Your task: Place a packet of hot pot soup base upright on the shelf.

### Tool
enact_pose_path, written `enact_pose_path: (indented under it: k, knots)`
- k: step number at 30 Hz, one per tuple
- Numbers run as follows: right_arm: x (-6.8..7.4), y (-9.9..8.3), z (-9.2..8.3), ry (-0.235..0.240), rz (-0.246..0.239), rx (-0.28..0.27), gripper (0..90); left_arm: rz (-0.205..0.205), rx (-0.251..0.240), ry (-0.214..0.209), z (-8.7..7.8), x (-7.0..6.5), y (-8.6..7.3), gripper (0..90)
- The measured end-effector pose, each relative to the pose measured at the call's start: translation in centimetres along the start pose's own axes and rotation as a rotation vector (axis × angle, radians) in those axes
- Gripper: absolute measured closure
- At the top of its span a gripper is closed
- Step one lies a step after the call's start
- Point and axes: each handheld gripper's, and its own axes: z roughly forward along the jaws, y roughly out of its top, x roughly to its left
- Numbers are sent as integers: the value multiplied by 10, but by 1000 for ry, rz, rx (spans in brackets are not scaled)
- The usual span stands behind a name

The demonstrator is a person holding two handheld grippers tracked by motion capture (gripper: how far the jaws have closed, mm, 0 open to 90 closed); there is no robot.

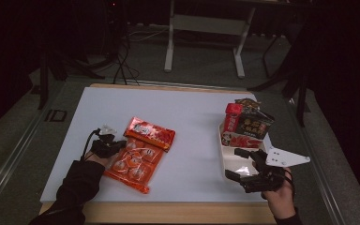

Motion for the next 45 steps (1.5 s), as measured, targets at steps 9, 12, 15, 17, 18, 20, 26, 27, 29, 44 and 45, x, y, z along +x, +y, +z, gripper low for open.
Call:
enact_pose_path:
  k: [9, 12, 15, 17, 18, 20, 26, 27, 29, 44, 45]
  knots:
    - [0, 0, -1, -5, -2, 0, 168, 67, 8, -15, -17, 6, -1, 900]
    - [-1, -1, -1, -4, 6, -5, 167, 53, 4, -19, -26, 11, -2, 900]
    - [-1, -1, -1, 1, 5, -3, 168, 78, 62, -36, -34, 11, -11, 900]
    - [0, -1, -1, 4, 5, -4, 168, 96, 97, -48, -35, 9, -17, 900]
    - [0, -1, -1, 3, 5, -4, 168, 100, 106, -63, -35, 7, -19, 900]
    - [0, 0, -1, 5, 7, -7, 168, 109, 119, -79, -35, 4, -22, 900]
    - [1, -1, 0, 4, 4, -2, 167, 111, 129, -60, -33, -5, -21, 900]
    - [1, -1, 0, 6, 6, -2, 167, 104, 127, -66, -33, -7, -22, 900]
    - [1, -1, 1, 6, 8, -3, 168, 101, 125, -76, -32, -10, -22, 900]
    - [1, -3, 2, 14, 13, 0, 168, 138, 122, -175, -13, -56, -15, 900]
    - [1, -3, 2, 16, 15, -1, 167, 133, 122, -181, -11, -59, -15, 900]
